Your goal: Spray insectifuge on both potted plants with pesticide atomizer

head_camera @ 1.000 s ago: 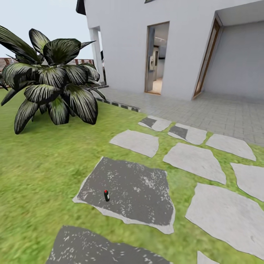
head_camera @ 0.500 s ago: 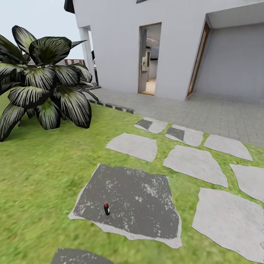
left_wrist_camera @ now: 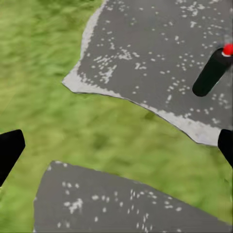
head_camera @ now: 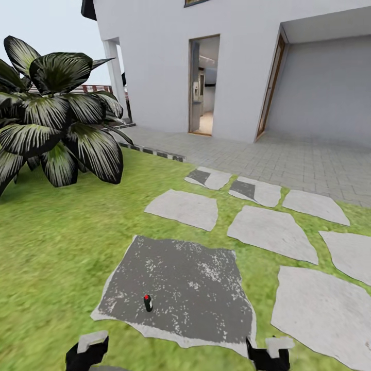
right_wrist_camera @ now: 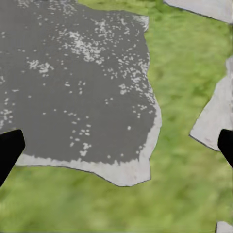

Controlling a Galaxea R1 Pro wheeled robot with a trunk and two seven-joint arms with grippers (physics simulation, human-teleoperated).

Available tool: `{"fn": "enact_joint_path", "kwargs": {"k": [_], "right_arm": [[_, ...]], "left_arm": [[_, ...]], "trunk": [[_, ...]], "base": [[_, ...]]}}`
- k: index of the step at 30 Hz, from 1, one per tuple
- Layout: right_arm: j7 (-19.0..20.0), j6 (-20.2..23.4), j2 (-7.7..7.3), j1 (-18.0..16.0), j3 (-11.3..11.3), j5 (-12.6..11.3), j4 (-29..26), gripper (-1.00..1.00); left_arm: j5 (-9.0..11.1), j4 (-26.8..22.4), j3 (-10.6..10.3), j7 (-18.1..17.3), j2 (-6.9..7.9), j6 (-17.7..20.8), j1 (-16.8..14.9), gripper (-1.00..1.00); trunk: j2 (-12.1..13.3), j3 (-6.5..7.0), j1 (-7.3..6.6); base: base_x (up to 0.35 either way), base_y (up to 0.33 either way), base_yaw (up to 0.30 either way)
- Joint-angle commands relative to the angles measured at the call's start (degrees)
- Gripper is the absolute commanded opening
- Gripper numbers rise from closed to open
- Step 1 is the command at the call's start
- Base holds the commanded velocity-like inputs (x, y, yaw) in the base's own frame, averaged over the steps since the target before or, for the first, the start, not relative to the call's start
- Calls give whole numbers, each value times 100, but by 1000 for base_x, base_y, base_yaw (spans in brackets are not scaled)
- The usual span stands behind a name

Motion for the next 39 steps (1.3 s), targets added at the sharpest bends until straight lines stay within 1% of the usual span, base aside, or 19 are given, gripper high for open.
{"fn": "enact_joint_path", "kwargs": {"k": [1,4,6,7,10,14,23,26,31,39], "right_arm": [[0,-10,-3,-117,0,4,-31,100],[26,21,-9,-770,0,11,-113,100],[39,36,-10,-1108,0,17,-122,100],[45,63,-11,-1232,0,16,-128,100],[59,221,-13,-1405,3,4,-167,100],[70,380,-18,-1476,27,8,-163,100],[70,413,-20,-1490,52,21,-132,100],[72,416,-27,-1490,52,28,-123,100],[71,414,-94,-1490,52,28,-120,100],[63,413,-116,-1490,52,20,-115,100]], "left_arm": [[-48,4,4,16,2,-14,-107,100],[-236,-4,7,32,-42,95,-690,100],[-292,-29,10,24,-55,316,-960,100],[-300,-40,10,19,-60,439,-1050,100],[-313,-61,11,6,-74,619,-1167,100],[-374,-54,-2,-12,-66,686,-1205,100],[-410,-58,-6,-24,-49,629,-1140,100],[-410,-44,5,-25,-53,556,-1140,100],[-412,-31,0,-25,-50,501,-1140,100],[-413,-24,0,-25,-47,471,-1140,100]], "trunk": [[-2,-7,-1],[-2,-7,-1],[-2,-7,-1],[-2,-7,-1],[-2,-7,-1],[-2,-7,-1],[-2,-7,-1],[-2,-7,-1],[-2,-7,-1],[-2,-7,-1]], "base": [[0,0,0],[0,0,0],[0,0,0],[0,0,0],[0,0,0],[0,0,0],[0,0,0],[52,-24,0],[164,-151,0],[194,-214,0]]}}
